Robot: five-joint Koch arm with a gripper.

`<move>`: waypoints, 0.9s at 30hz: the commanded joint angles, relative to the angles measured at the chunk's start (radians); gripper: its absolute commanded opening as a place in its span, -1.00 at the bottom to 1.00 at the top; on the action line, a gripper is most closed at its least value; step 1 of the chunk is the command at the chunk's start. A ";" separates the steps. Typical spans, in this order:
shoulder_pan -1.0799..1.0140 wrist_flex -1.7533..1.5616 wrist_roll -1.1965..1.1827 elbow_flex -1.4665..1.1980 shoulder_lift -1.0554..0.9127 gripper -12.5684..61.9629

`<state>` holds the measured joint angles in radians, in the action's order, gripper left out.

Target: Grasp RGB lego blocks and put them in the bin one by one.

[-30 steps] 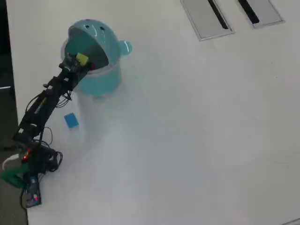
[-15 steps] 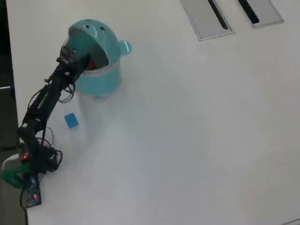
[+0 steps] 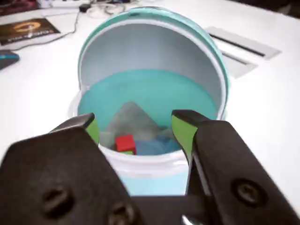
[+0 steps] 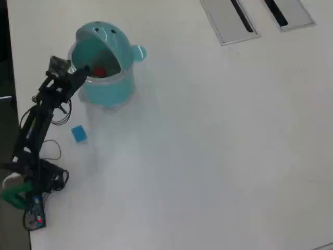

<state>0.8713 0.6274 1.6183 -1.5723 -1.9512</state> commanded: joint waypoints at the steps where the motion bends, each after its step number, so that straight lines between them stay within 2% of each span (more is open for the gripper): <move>1: -0.018 0.002 0.021 -0.005 -0.083 0.11; 12: -0.025 -0.117 0.230 -0.410 -0.305 0.12; 27: 0.012 -0.012 0.232 -0.707 -0.402 0.12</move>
<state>0.8667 0.6197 1.8331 -2.3194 -2.2887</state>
